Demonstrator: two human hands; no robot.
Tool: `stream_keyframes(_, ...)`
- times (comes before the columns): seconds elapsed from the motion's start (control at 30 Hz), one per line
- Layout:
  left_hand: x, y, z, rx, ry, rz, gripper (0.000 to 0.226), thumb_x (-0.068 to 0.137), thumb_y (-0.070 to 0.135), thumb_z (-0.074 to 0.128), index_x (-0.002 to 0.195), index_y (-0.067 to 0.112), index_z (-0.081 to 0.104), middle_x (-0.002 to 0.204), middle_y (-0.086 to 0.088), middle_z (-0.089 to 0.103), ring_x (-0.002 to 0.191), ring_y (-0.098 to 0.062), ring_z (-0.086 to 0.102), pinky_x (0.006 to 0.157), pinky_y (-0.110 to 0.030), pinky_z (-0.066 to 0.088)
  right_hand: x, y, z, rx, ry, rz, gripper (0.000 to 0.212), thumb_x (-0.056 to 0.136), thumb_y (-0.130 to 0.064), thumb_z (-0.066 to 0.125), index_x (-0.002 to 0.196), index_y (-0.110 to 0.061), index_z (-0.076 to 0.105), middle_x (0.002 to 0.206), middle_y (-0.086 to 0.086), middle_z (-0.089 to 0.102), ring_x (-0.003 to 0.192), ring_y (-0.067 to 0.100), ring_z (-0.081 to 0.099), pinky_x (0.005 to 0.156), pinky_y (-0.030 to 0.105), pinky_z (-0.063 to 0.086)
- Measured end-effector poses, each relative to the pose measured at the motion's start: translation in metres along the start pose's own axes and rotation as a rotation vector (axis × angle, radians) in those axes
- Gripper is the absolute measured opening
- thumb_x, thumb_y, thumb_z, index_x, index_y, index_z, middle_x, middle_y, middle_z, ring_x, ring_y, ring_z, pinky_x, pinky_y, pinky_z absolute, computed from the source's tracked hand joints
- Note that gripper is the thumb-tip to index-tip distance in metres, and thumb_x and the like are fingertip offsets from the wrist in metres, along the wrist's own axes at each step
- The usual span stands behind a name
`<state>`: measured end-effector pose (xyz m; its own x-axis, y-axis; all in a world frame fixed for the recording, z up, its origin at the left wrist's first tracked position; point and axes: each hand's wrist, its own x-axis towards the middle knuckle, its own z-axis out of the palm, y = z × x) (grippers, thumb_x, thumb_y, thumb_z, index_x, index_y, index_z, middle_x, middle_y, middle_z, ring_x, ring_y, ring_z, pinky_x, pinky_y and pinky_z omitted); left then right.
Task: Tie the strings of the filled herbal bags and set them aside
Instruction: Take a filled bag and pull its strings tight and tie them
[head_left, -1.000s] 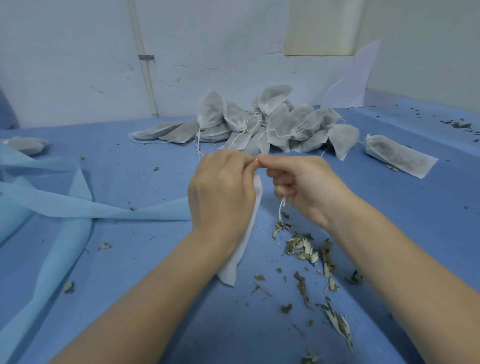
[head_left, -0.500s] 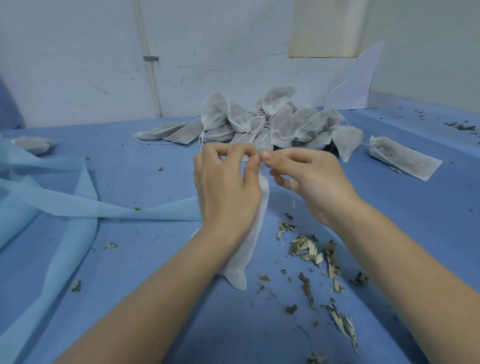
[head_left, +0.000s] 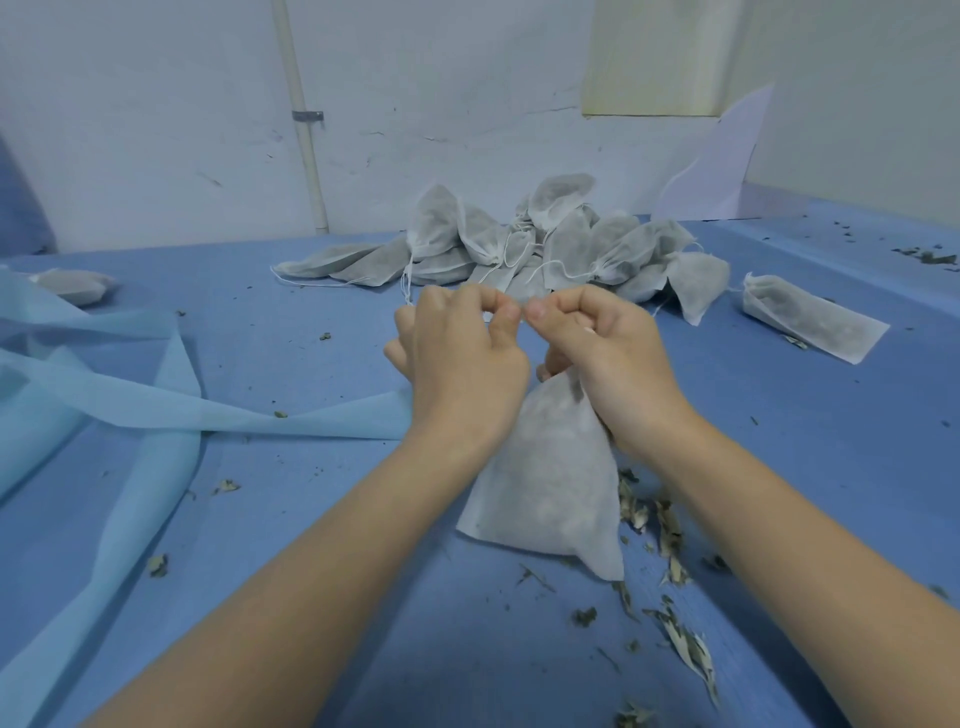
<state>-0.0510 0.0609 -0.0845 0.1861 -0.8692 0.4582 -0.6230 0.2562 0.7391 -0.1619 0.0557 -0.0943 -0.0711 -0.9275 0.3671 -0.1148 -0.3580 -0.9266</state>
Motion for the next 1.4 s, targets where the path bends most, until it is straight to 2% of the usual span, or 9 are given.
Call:
stream_keyframes(0.17,0.009,-0.004,-0.011,-0.029,0.073,-0.025,0.015,0.097,0.022,0.046,0.1,0.021,0.06,0.121,-0.001,0.049,0.122,-0.021,0.034,0.081,-0.022,0.016,0.004,-0.001,-0.006,-0.024,0.006,-0.029,0.011,0.081,-0.028,0.075,0.072,-0.027,0.071,0.047,-0.016,0.048,0.044,0.004,0.049,0.069,0.041,0.05)
stream_keyframes(0.27,0.01,-0.003,-0.015,-0.133,0.061,-0.051,0.009,0.096,0.023,0.048,0.091,0.025,0.054,0.12,-0.002,0.051,0.122,-0.022,0.04,0.103,-0.034,0.028,0.005,-0.003,-0.007,-0.047,0.007,-0.051,0.01,0.08,-0.028,0.076,0.071,-0.031,0.075,0.048,-0.016,0.05,0.044,0.005,0.048,0.066,0.038,0.05)
stream_keyframes(0.43,0.005,-0.001,-0.011,-0.293,-0.05,-0.03,0.014,0.091,0.028,0.058,0.078,0.031,0.052,0.09,0.009,0.048,0.09,-0.011,0.048,0.082,-0.021,0.034,0.004,-0.004,-0.008,0.072,0.151,0.01,0.013,0.081,-0.022,0.075,0.07,-0.03,0.075,0.049,-0.017,0.056,0.042,0.004,0.048,0.062,0.031,0.048)
stream_keyframes(0.6,0.005,0.003,-0.011,-0.664,-0.39,-0.37,0.026,0.075,0.045,0.071,0.088,0.023,0.065,0.081,0.007,0.071,0.076,-0.014,0.068,0.066,-0.029,0.052,0.011,-0.004,-0.015,0.364,0.524,0.204,0.011,0.082,-0.02,0.075,0.072,-0.021,0.071,0.04,-0.012,0.041,0.043,0.009,0.039,0.051,0.023,0.041)
stream_keyframes(0.73,-0.003,0.001,-0.004,-0.925,-0.629,-0.486,0.029,0.067,0.022,0.074,0.093,0.008,0.074,0.093,-0.009,0.074,0.085,-0.022,0.07,0.072,-0.034,0.059,0.013,0.001,-0.019,0.386,0.701,0.211,0.012,0.083,-0.022,0.073,0.072,-0.022,0.069,0.048,-0.011,0.046,0.054,0.011,0.043,0.058,0.026,0.044)
stream_keyframes(0.97,0.001,-0.007,0.004,-1.016,-0.334,-0.593,0.011,0.081,0.001,0.065,0.09,-0.003,0.068,0.087,-0.012,0.072,0.073,-0.018,0.069,0.077,-0.029,0.055,0.011,0.005,-0.022,0.187,0.349,0.053,0.013,0.082,-0.017,0.071,0.071,-0.024,0.072,0.067,-0.017,0.067,0.066,-0.005,0.059,0.062,0.01,0.045)
stream_keyframes(1.13,0.003,-0.006,-0.003,-1.095,-0.372,-0.65,0.03,0.09,0.01,0.053,0.116,-0.005,0.059,0.111,-0.02,0.067,0.102,-0.031,0.066,0.079,-0.043,0.057,0.008,0.003,-0.025,0.052,0.119,-0.034,0.009,0.079,-0.019,0.075,0.073,-0.025,0.074,0.085,-0.006,0.069,0.084,0.004,0.059,0.072,0.013,0.046)
stream_keyframes(1.27,0.004,-0.006,-0.007,-1.094,-0.439,-0.566,0.053,0.078,0.035,0.065,0.119,0.001,0.06,0.113,-0.015,0.068,0.104,-0.025,0.066,0.091,-0.042,0.053,0.007,0.003,-0.027,-0.075,0.051,-0.11,0.014,0.076,-0.021,0.077,0.068,-0.032,0.073,0.09,-0.006,0.061,0.085,0.001,0.054,0.076,0.021,0.044)
stream_keyframes(1.4,0.003,-0.009,-0.003,-0.965,-0.314,-0.508,0.038,0.076,0.017,0.074,0.107,-0.003,0.066,0.1,-0.014,0.072,0.092,-0.022,0.07,0.081,-0.031,0.057,0.006,0.005,-0.025,-0.179,-0.007,-0.171,0.017,0.077,-0.023,0.078,0.07,-0.037,0.072,0.087,-0.012,0.053,0.081,-0.002,0.05,0.073,0.017,0.038)
